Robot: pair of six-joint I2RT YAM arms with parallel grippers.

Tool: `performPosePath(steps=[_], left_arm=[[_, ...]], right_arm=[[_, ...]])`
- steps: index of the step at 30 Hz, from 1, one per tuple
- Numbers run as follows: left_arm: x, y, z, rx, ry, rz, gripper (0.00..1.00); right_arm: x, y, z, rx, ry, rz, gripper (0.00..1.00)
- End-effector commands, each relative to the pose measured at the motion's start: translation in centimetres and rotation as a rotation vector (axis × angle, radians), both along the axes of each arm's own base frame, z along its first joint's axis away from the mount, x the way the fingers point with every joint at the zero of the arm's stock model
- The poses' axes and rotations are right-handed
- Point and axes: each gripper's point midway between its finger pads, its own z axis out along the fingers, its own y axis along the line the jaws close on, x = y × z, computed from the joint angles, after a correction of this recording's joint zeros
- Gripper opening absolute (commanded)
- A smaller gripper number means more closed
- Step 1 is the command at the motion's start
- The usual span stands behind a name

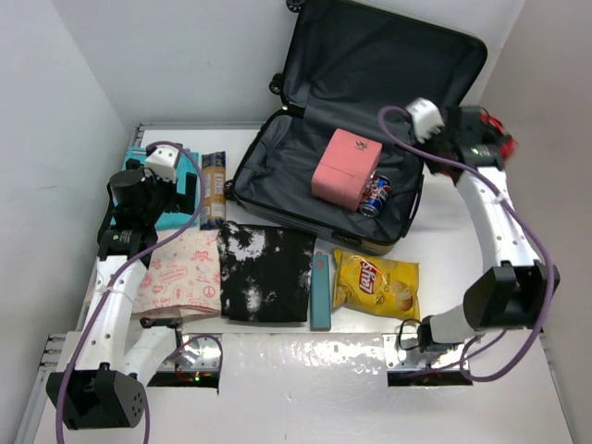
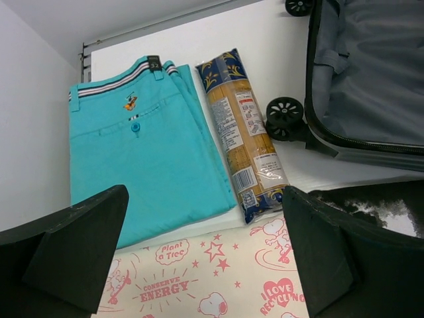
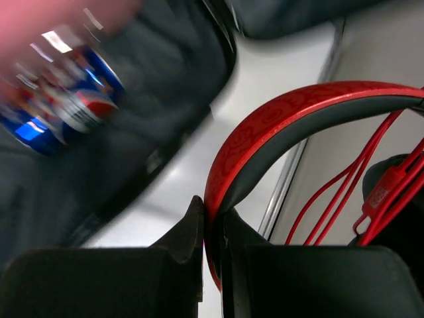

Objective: Pack the luggage

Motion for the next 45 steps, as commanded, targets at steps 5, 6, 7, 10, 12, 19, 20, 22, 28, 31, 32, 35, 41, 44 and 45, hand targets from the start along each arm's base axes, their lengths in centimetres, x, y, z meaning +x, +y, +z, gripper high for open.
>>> performPosePath(steps=[5, 6, 7, 10, 12, 19, 20, 22, 28, 31, 32, 35, 41, 44, 45], left_arm=[[0.5, -0.6, 1.3, -0.043, -0.051, -0.008, 1.0], [0.5, -0.6, 1.3, -0.051, -0.05, -0.003, 1.0], [0.4, -0.5, 1.3, -0.053, -0.049, 0.002, 1.0], [0.3, -0.4, 1.2, -0.062, -0.043, 0.015, 1.0], [0.1, -0.2, 1.1, -0.06, -0.039, 0.029, 1.0], [-0.5, 1.2, 0.3, -0.038, 0.0, 0.103, 1.0], [-0.5, 1.2, 0.2, -0.036, 0.003, 0.104, 1.0], [-0.5, 1.3, 0.2, -0.032, 0.001, 0.104, 1.0], [-0.4, 1.3, 0.1, -0.034, 0.0, 0.11, 1.0], [-0.4, 1.3, 0.1, -0.028, 0.001, 0.106, 1.0], [-0.5, 1.4, 0.2, -0.024, 0.001, 0.108, 1.0], [-0.6, 1.7, 0.0, -0.014, 0.007, 0.119, 1.0], [-0.5, 1.5, -0.3, -0.029, 0.006, 0.111, 1.0], [-0.2, 1.2, -0.3, -0.036, 0.009, 0.101, 1.0], [0.0, 1.1, -0.5, -0.048, 0.017, 0.097, 1.0]], right_arm=[[6.5, 17.2, 10.9, -0.061, -0.236, 0.428, 0.0], [7.2, 21.2, 9.6, -0.039, -0.219, 0.509, 0.0], [7.5, 24.3, 11.2, 0.013, -0.264, 0.583, 0.0], [8.0, 33.0, 9.9, 0.047, -0.269, 0.759, 0.0], [7.8, 37.4, 8.8, 0.079, -0.277, 0.836, 0.0], [10.4, 42.6, -0.5, 0.103, -0.176, 0.846, 0.0], [10.6, 42.6, -1.3, 0.098, -0.16, 0.841, 0.0], [10.7, 42.5, -3.9, 0.079, -0.118, 0.844, 0.0], [9.3, 42.9, -9.4, 0.113, 0.001, 0.913, 0.0], [10.3, 42.0, -10.5, 0.165, 0.028, 0.877, 0.0], [10.9, 41.6, -10.9, 0.164, 0.033, 0.861, 0.0], [13.0, 39.4, -12.0, 0.156, 0.034, 0.775, 0.0], [13.3, 37.7, -15.4, 0.135, 0.08, 0.701, 0.12], [13.3, 38.5, -14.9, 0.173, 0.059, 0.678, 0.5], [13.3, 39.3, -12.9, 0.17, 0.01, 0.706, 0.68]])
